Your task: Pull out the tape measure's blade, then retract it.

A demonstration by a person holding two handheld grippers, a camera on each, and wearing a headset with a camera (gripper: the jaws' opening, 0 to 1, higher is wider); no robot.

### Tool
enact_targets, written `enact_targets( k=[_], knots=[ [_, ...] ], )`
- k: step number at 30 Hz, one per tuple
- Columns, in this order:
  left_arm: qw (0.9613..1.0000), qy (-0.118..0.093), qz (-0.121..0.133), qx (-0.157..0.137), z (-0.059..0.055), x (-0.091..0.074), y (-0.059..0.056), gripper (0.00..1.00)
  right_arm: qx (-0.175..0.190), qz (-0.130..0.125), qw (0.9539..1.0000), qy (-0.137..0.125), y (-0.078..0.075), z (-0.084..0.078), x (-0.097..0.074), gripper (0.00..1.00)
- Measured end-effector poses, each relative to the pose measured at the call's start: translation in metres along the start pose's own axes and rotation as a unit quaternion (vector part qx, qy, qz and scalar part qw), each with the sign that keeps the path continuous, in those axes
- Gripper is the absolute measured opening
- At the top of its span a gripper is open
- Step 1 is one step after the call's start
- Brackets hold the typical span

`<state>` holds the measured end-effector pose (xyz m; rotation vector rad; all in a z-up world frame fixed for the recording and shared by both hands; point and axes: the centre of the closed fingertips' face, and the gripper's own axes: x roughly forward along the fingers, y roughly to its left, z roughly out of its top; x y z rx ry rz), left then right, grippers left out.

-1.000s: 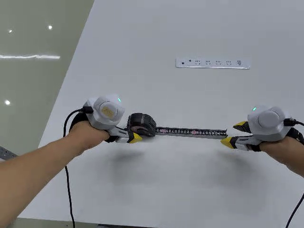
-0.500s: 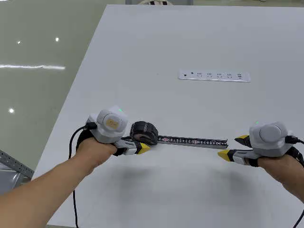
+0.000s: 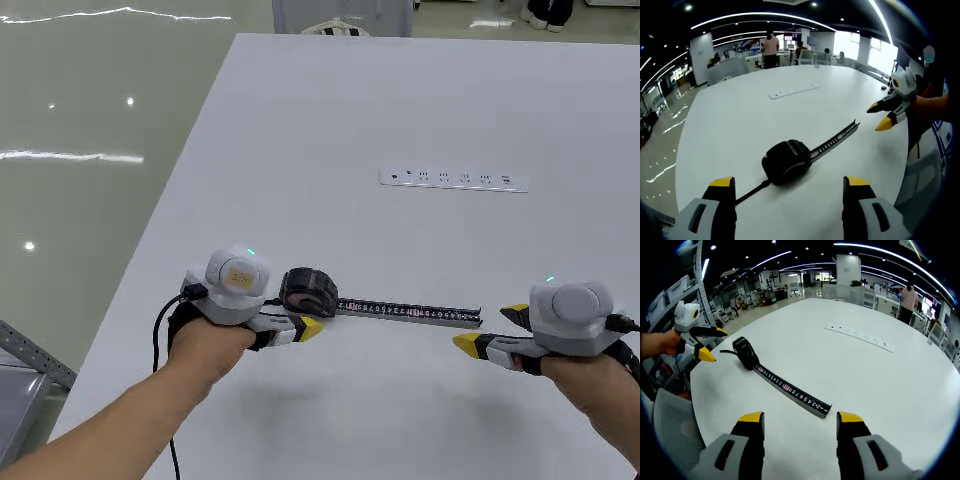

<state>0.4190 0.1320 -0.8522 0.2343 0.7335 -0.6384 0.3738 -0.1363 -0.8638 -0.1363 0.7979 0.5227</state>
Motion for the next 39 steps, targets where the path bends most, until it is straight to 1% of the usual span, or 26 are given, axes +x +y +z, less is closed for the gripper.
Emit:
enact_targets(
  k=[1, 3, 5, 7, 8, 9, 11, 12, 15, 21, 26, 28, 30, 33, 39],
  knots=[
    [1.0000, 0.000, 0.002, -0.008, -0.002, -0.001, -0.001, 0.87, 0.005, -0.001, 1.0000, -0.003, 0.002, 0.000, -0.002, 0.60],
    [0.9999, 0.000, 0.004, -0.013, -0.003, -0.003, -0.004, 0.88, 0.009, -0.002, 0.9999, -0.005, 0.004, 0.000, -0.004, 0.60],
    [0.9997, -0.002, 0.007, -0.025, -0.005, -0.005, -0.007, 0.89, 0.016, -0.002, 0.9998, -0.008, 0.006, 0.000, -0.007, 0.61],
    [0.9993, 0.000, 0.016, -0.033, -0.007, -0.008, -0.008, 0.90, 0.023, -0.004, 0.9997, -0.009, 0.008, -0.001, -0.009, 0.62],
    [0.9986, 0.000, 0.019, -0.049, -0.008, -0.009, -0.009, 0.91, 0.027, -0.006, 0.9996, -0.010, 0.009, -0.002, -0.011, 0.63],
    [0.9979, -0.007, 0.018, -0.061, -0.007, -0.010, -0.010, 0.91, 0.030, -0.006, 0.9995, -0.011, 0.010, -0.002, -0.012, 0.64],
    [0.9976, -0.007, 0.023, -0.065, -0.008, -0.013, -0.010, 0.92, 0.036, -0.008, 0.9993, -0.013, 0.011, -0.003, -0.014, 0.65],
    [0.9969, -0.010, 0.031, -0.072, -0.008, -0.014, -0.009, 0.92, 0.040, -0.010, 0.9991, -0.013, 0.012, -0.004, -0.016, 0.66],
    [0.9956, -0.013, 0.039, -0.084, -0.009, -0.019, -0.010, 0.95, 0.047, -0.012, 0.9987, -0.016, 0.014, -0.005, -0.018, 0.68],
    [0.9934, -0.022, 0.049, -0.102, -0.010, -0.030, -0.015, 0.96, 0.056, -0.016, 0.9980, -0.024, 0.015, -0.005, -0.022, 0.70],
    [0.9912, -0.030, 0.059, -0.115, -0.009, -0.040, -0.017, 0.98, 0.060, -0.019, 0.9976, -0.028, 0.022, -0.003, -0.029, 0.72],
    [0.9907, -0.026, 0.064, -0.117, -0.012, -0.043, -0.020, 0.99, 0.062, -0.021, 0.9974, -0.030, 0.023, -0.003, -0.032, 0.73],
    [0.9899, -0.030, 0.065, -0.123, -0.011, -0.046, -0.021, 1.00, 0.065, -0.022, 0.9971, -0.032, 0.024, -0.003, -0.035, 0.74],
    [0.9891, -0.029, 0.070, -0.126, -0.014, -0.051, -0.023, 1.00, 0.069, -0.025, 0.9968, -0.034, 0.024, -0.006, -0.037, 0.76],
    [0.9872, -0.034, 0.072, -0.138, -0.017, -0.060, -0.030, 1.00, 0.082, -0.030, 0.9955, -0.038, 0.032, -0.009, -0.049, 0.79]
  ],
)
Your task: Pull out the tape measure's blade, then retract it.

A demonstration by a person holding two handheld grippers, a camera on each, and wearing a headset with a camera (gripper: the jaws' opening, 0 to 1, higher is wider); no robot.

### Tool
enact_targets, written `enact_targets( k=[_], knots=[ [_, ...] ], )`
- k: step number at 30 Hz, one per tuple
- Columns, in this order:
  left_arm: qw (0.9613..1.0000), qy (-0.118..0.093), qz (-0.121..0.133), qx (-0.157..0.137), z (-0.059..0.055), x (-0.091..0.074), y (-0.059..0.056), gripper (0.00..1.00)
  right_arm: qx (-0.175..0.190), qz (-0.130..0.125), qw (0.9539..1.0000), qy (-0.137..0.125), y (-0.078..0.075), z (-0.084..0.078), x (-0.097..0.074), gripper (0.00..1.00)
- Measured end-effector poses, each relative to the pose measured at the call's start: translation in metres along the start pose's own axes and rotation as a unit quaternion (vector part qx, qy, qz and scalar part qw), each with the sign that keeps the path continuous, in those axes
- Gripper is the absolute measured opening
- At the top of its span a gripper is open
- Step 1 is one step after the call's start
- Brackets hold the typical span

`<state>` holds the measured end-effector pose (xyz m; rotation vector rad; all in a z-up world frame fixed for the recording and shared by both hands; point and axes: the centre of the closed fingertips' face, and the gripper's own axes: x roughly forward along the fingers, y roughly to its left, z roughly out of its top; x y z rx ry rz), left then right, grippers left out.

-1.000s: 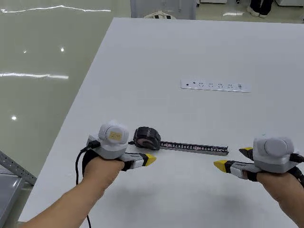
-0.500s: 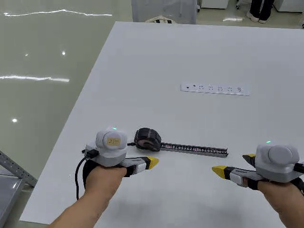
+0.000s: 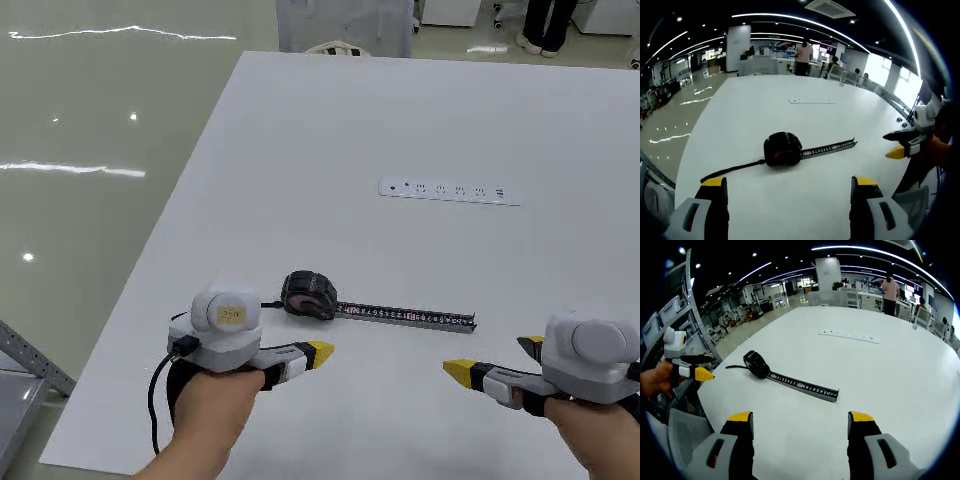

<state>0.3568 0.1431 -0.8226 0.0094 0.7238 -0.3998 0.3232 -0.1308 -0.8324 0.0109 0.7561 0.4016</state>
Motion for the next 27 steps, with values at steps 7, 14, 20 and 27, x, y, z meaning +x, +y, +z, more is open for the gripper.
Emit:
enact_targets(
  k=[7, 14, 20, 27],
  knots=[
    [0.9999, -0.002, 0.006, -0.012, -0.004, -0.013, -0.003, 1.00, 0.006, -0.002, 1.0000, -0.007, 0.011, -0.001, -0.018, 0.83],
    [0.9998, 0.000, 0.013, -0.018, -0.010, -0.025, -0.004, 1.00, 0.013, -0.004, 0.9998, -0.015, 0.020, 0.002, -0.031, 0.87],
    [0.9997, 0.002, 0.017, -0.019, -0.015, -0.038, -0.004, 1.00, 0.015, -0.006, 0.9997, -0.020, 0.024, 0.006, -0.042, 0.90],
    [0.9995, 0.002, 0.020, -0.023, -0.017, -0.050, -0.005, 1.00, 0.013, -0.007, 0.9996, -0.022, 0.029, 0.008, -0.053, 0.93]
  ],
)
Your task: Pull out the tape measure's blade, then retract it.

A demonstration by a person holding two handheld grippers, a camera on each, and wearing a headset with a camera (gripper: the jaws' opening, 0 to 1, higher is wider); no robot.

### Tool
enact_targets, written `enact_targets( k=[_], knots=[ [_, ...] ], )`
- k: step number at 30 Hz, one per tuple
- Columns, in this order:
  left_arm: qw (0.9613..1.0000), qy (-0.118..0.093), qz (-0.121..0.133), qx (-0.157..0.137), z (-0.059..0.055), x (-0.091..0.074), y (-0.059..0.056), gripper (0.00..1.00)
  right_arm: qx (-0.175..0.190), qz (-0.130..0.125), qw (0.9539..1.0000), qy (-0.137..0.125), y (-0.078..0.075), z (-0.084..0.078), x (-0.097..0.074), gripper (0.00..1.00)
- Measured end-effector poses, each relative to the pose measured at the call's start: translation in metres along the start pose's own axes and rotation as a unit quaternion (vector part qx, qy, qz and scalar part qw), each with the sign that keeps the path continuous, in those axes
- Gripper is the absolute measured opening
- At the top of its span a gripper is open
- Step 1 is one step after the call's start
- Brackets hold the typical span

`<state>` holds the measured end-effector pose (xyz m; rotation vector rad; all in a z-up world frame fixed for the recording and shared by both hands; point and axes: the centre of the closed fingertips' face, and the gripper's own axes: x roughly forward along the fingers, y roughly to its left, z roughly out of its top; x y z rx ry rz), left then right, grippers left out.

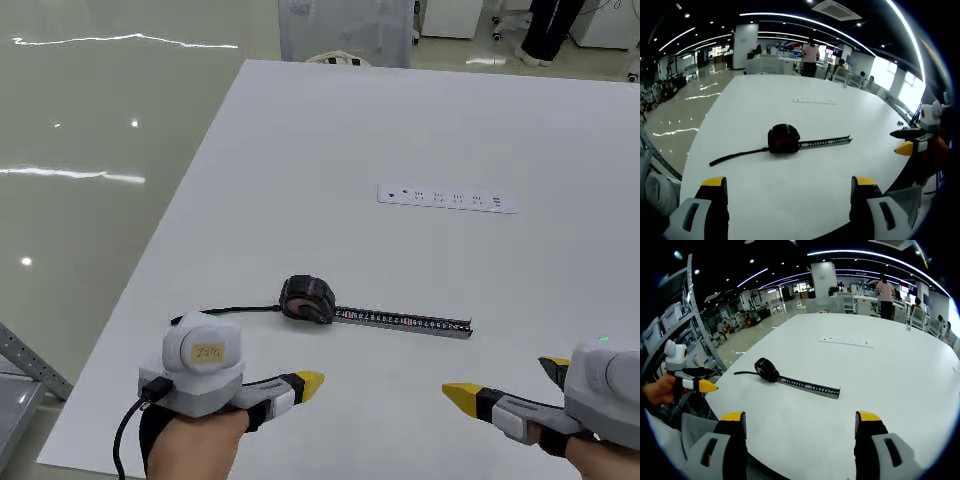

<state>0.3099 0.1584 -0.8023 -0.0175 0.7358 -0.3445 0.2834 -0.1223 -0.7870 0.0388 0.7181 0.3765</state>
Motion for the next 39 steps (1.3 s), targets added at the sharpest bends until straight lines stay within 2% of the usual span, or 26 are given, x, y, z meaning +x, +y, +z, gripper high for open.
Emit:
enact_targets(
  k=[9, 17, 21, 39],
  knots=[
    [1.0000, 0.001, 0.002, -0.006, 0.000, -0.014, 0.000, 1.00, -0.001, 0.002, 1.0000, 0.003, 0.009, -0.001, -0.012, 0.95],
    [0.9999, 0.010, 0.007, -0.012, -0.004, -0.024, -0.002, 1.00, 0.001, 0.000, 1.0000, 0.001, 0.013, -0.002, -0.021, 0.95],
    [0.9998, 0.007, 0.014, -0.015, -0.003, -0.029, -0.002, 1.00, 0.002, -0.001, 1.0000, 0.001, 0.013, -0.003, -0.023, 0.94],
    [0.9997, 0.010, 0.018, -0.013, -0.001, -0.024, -0.006, 1.00, 0.008, 0.001, 0.9999, 0.006, 0.012, -0.008, -0.020, 0.93]
  ],
)
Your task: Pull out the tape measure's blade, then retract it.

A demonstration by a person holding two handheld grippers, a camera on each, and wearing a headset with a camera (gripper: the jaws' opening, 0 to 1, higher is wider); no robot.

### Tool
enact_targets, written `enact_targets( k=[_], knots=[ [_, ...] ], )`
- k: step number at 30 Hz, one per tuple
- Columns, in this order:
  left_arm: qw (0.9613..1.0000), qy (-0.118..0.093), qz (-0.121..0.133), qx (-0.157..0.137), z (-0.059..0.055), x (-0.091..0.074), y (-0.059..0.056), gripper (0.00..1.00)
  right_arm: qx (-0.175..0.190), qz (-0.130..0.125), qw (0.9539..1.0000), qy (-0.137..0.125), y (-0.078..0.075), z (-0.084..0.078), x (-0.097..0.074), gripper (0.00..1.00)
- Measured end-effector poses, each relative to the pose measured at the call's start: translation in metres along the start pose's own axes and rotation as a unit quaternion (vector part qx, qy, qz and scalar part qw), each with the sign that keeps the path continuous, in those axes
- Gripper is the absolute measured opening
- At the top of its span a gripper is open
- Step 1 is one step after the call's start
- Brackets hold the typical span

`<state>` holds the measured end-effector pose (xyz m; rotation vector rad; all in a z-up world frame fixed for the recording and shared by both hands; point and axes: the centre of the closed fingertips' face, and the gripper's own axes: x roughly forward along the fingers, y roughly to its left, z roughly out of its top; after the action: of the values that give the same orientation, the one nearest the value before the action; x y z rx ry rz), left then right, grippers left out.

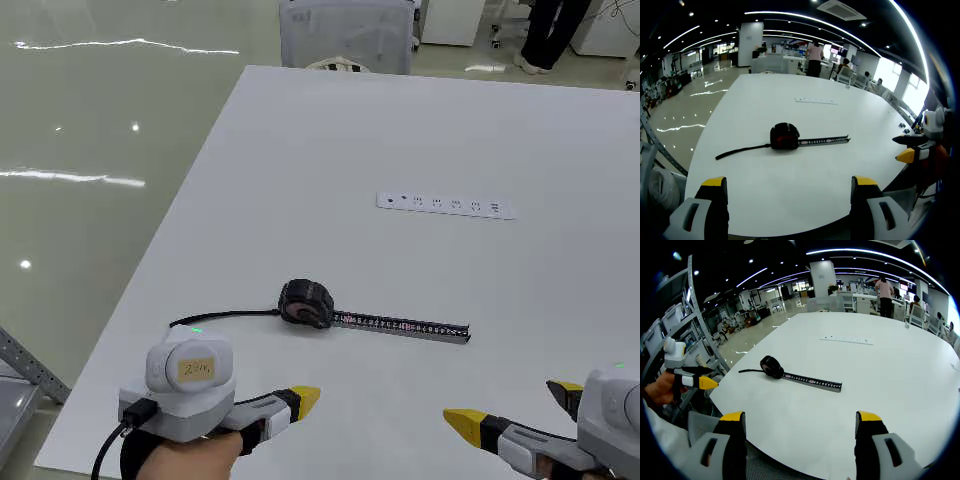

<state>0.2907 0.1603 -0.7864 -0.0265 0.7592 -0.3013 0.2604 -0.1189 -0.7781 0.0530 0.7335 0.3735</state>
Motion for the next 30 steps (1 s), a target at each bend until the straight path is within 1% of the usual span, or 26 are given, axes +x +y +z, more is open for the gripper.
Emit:
enact_targets(
  k=[9, 14, 19, 23, 30],
  knots=[
    [1.0000, 0.003, -0.001, -0.004, 0.000, 0.005, -0.003, 1.00, 0.003, -0.002, 1.0000, 0.005, -0.003, -0.003, 0.002, 0.93],
    [1.0000, 0.004, 0.004, -0.005, -0.001, 0.007, -0.002, 1.00, 0.004, -0.002, 1.0000, 0.008, -0.006, -0.005, 0.004, 0.92],
    [0.9999, -0.009, 0.009, 0.001, 0.004, 0.010, -0.001, 1.00, 0.002, -0.001, 0.9999, 0.013, -0.008, -0.008, 0.009, 0.92],
    [0.9999, -0.008, 0.015, 0.000, 0.006, 0.016, 0.000, 1.00, 0.001, 0.000, 0.9999, 0.016, -0.009, -0.008, 0.013, 0.92],
    [0.9998, -0.008, 0.016, -0.007, 0.009, 0.025, -0.002, 1.00, -0.004, 0.003, 0.9998, 0.020, -0.011, -0.007, 0.018, 0.91]
  ],
)
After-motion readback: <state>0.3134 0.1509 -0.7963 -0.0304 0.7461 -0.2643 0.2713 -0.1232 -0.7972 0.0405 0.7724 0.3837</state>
